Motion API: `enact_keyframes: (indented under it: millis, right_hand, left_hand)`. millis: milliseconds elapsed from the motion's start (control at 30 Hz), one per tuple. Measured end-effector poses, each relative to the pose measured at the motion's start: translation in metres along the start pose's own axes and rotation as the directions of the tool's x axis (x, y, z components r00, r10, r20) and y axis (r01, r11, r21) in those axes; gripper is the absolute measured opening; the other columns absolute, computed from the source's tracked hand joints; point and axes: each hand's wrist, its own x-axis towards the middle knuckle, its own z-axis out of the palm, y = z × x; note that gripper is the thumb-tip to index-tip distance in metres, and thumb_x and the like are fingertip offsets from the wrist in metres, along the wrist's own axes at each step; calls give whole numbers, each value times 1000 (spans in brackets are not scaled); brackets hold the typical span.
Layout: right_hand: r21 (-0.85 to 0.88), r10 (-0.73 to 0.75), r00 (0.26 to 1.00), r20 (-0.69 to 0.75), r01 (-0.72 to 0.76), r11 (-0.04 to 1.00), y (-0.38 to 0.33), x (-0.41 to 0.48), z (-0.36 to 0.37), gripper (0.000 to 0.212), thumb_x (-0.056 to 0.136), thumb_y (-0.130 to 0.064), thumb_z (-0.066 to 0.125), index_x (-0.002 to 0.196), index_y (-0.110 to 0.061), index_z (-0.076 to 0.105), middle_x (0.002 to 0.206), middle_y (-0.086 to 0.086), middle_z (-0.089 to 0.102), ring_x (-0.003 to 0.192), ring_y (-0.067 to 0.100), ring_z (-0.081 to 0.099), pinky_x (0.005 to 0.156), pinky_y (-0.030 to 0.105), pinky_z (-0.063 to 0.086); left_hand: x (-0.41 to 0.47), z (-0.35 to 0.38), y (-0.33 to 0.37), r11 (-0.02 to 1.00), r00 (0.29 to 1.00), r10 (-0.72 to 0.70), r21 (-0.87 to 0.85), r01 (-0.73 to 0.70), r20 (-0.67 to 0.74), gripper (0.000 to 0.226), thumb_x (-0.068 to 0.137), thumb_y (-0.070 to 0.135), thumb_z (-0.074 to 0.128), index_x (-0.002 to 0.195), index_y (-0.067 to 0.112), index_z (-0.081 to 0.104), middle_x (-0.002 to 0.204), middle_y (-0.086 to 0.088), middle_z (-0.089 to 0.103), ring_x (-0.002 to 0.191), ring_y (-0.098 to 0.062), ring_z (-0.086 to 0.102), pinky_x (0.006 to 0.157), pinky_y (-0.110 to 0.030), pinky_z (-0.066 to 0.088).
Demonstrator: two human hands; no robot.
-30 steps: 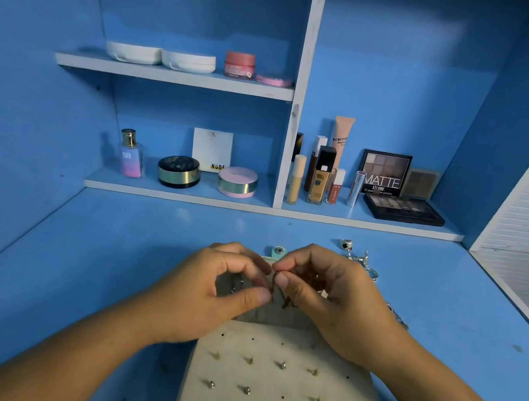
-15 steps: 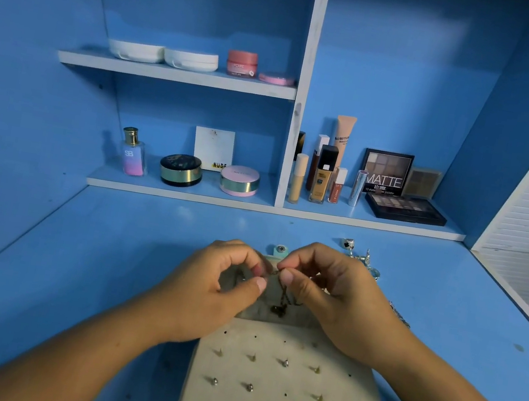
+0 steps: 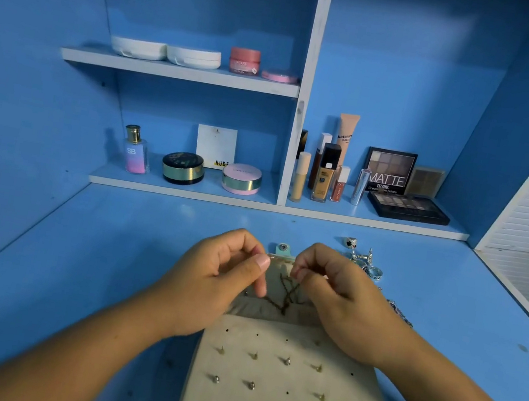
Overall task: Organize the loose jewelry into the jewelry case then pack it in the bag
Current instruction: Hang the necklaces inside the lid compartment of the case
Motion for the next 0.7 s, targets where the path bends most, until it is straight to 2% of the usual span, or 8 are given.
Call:
enact_keyframes:
  millis: [33, 100, 200, 367, 467, 567, 633, 700]
  right_hand:
    - [90, 29, 1000, -1, -29, 996, 0, 1, -1, 14, 95, -23, 49, 85, -17, 58, 69, -1, 52, 62, 17, 44, 62, 30, 39]
    - [290, 72, 997, 4, -70, 954, 0, 3, -4, 19, 87, -29, 48, 83, -13, 57, 80, 4, 63, 75, 17, 55, 73, 30, 44]
    - [617, 90, 993, 73, -116, 779, -2, 6, -6, 17, 83, -27, 49, 78, -12, 55, 84, 9, 68, 84, 21, 62, 81, 33, 47]
    - [738, 109, 992, 66, -122, 663, -4, 6, -5, 12, 82, -25, 63, 73, -17, 64, 63, 3, 55, 65, 18, 55, 65, 24, 51]
    - [625, 117, 993, 2, -93, 775, -2, 6, -4, 9, 85, -24, 62, 81, -16, 64, 65, 1, 57, 66, 16, 55, 60, 19, 48]
    - [299, 14, 997, -81, 10, 954, 5, 8, -3, 5, 90, -17, 60, 91, -21, 62, 69, 3, 61, 66, 12, 56, 63, 22, 47]
    - [45, -59, 996, -72, 62, 997, 9, 7, -2, 14, 91, -17, 61, 96, -30, 60, 73, 1, 61, 63, 9, 53, 62, 23, 45]
    - [-97, -117, 993, -13, 115, 989, 9, 5, -2, 19, 91, -20, 62, 104, -34, 59, 76, -6, 60, 67, 4, 53, 64, 16, 42]
  left_hand:
    - [1, -1, 0, 1000, 1000, -4, -16, 4, -17, 19, 86, 46, 55, 79, 28, 60, 70, 4, 67, 67, -36, 54, 71, -45, 49]
    - [2, -3, -2, 999, 998, -20, -49, 18, -56, 15, 85, 44, 57, 77, 32, 61, 63, 7, 61, 68, -25, 57, 80, -42, 50]
    - [3, -3, -1, 990, 992, -67, -132, 53, -107, 23, 89, 45, 64, 77, 25, 62, 60, 10, 57, 70, -11, 60, 83, -37, 51]
    - [3, -2, 6, 931, 982, -148, -352, 98, -117, 25, 74, 35, 59, 83, 11, 61, 59, 7, 53, 71, -9, 63, 81, -26, 53]
    - [3, -1, 6, 891, 983, -156, -444, 97, -100, 23, 74, 32, 60, 83, 10, 61, 60, 4, 53, 73, -12, 64, 80, -26, 55]
    - [4, -1, 4, 898, 986, -138, -432, 85, -91, 19, 77, 31, 62, 84, 15, 66, 64, 5, 61, 76, -12, 66, 82, -27, 55]
    - [3, -1, 2, 943, 993, -66, -331, 30, -97, 13, 81, 35, 63, 86, 28, 73, 73, 7, 68, 77, -8, 65, 79, -24, 55]
    - [2, -1, 0, 991, 981, 120, -47, -128, -154, 12, 90, 35, 64, 92, 41, 74, 85, 12, 70, 77, -7, 65, 74, -20, 53]
